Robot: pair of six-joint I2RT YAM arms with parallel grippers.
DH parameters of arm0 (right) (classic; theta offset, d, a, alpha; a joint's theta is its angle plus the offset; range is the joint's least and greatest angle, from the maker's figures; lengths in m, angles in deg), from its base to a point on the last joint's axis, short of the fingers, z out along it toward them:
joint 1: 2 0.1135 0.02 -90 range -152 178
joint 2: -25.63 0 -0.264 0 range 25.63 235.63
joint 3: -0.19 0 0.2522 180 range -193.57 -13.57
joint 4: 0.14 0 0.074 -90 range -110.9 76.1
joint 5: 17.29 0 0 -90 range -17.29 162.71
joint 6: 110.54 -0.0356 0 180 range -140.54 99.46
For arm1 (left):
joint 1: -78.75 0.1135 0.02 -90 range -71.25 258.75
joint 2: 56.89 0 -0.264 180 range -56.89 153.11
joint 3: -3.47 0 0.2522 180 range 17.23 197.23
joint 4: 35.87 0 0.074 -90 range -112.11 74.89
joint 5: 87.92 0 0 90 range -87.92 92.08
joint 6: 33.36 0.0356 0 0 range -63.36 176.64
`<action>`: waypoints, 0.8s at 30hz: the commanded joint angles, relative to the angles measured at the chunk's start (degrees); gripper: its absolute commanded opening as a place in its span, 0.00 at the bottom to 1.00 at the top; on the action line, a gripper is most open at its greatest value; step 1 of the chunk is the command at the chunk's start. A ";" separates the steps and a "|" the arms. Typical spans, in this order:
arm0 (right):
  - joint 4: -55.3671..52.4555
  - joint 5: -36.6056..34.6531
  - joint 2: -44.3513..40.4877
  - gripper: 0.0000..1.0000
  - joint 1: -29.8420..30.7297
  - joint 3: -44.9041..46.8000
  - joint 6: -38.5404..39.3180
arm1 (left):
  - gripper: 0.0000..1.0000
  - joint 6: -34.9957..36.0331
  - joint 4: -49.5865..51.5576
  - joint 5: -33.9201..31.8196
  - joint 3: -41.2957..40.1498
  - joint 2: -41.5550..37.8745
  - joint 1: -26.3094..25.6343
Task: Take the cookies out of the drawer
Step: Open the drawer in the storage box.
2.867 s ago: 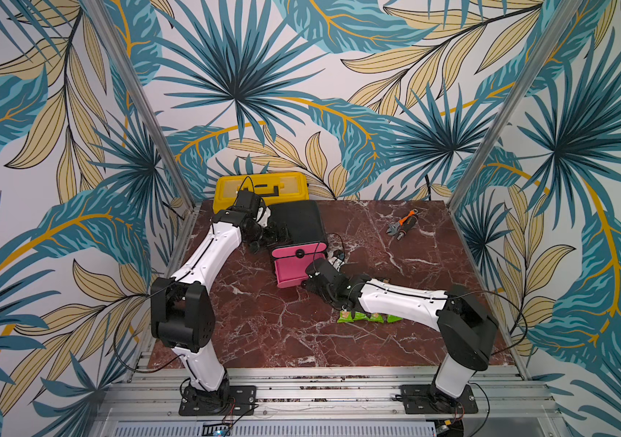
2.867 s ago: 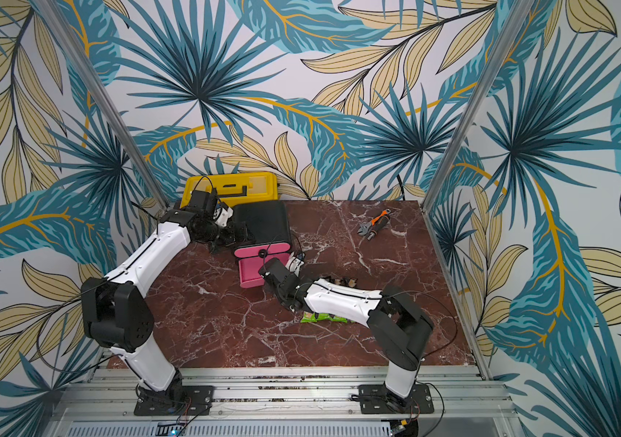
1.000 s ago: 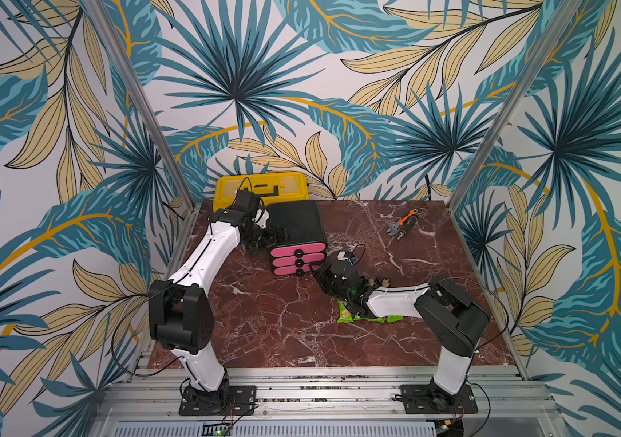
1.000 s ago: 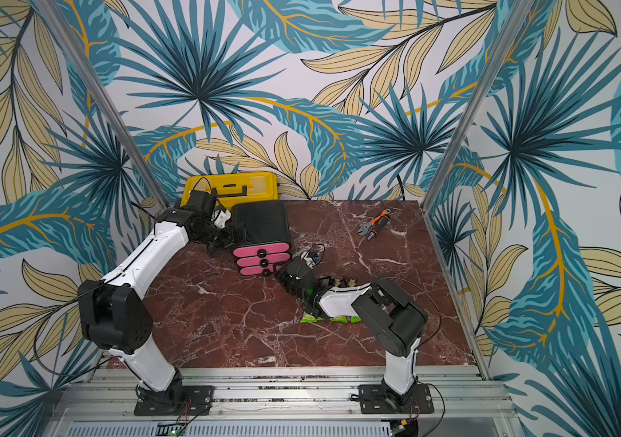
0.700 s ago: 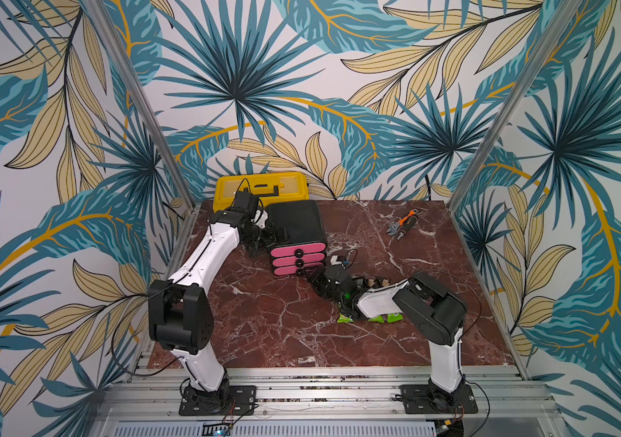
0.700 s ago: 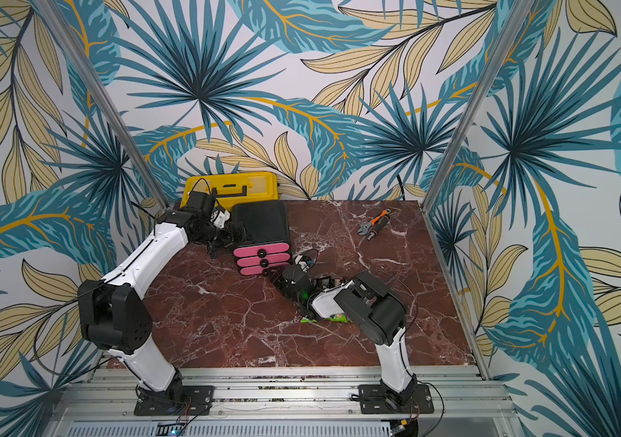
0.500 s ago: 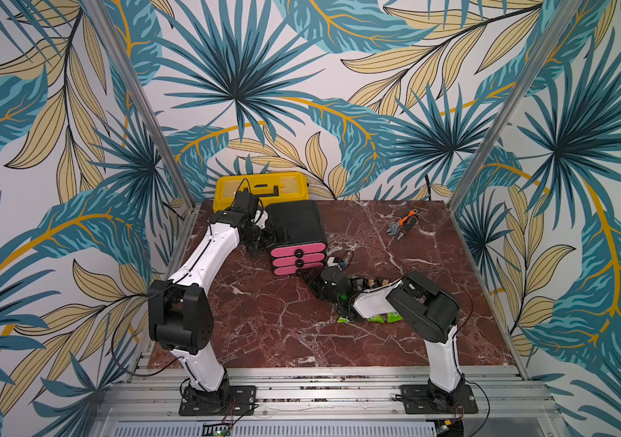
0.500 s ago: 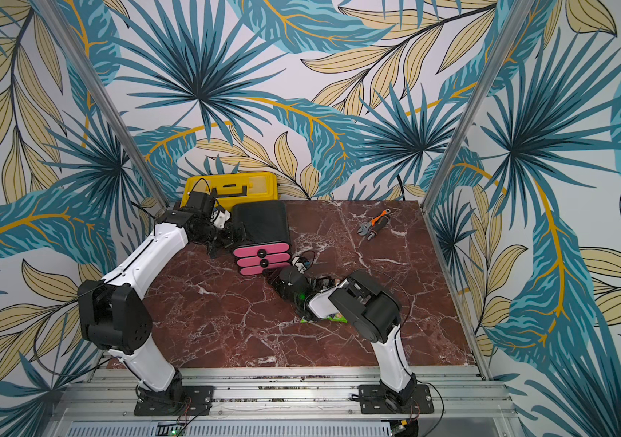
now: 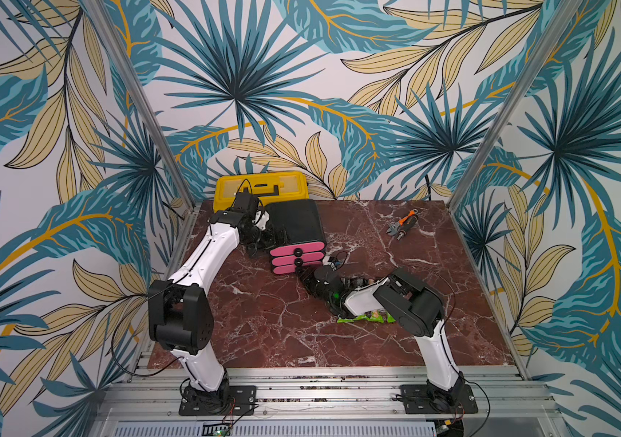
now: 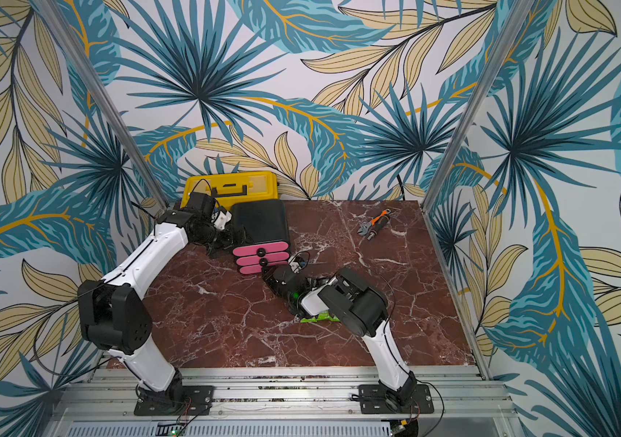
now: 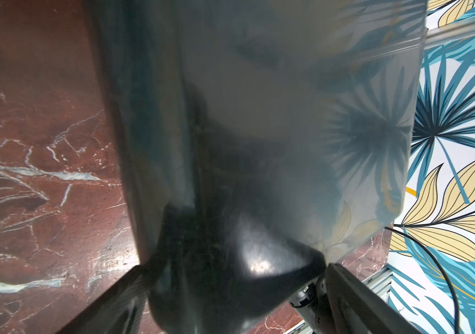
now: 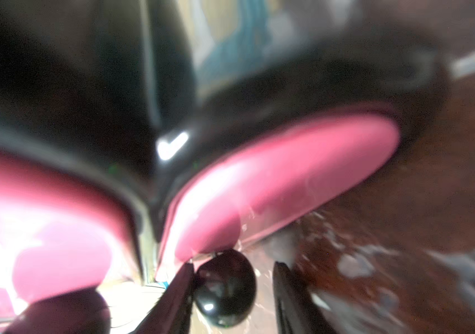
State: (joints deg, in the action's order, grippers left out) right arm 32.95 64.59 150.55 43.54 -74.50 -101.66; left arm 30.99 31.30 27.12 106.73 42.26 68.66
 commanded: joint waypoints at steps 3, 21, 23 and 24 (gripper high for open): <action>-0.53 -0.22 2.06 0.38 0.16 -2.29 0.36 | 1.00 1.92 1.72 0.53 -1.32 -3.04 -0.41; -16.15 -5.97 -9.81 0.23 8.15 5.77 -3.85 | 1.00 1.96 0.21 0.53 -3.12 -2.83 -0.38; -18.62 -6.42 -11.76 0.22 9.21 6.80 -4.95 | 1.00 2.10 0.21 0.54 -3.42 -2.85 -0.46; -19.92 -6.47 -12.75 0.21 9.71 7.19 -5.43 | 1.00 2.14 0.21 0.56 -3.66 -2.90 -0.45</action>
State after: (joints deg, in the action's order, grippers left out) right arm 19.53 58.58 140.89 51.56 -69.18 -104.90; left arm 32.02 32.30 27.10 104.76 40.84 68.55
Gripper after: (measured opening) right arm 0.357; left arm 0.999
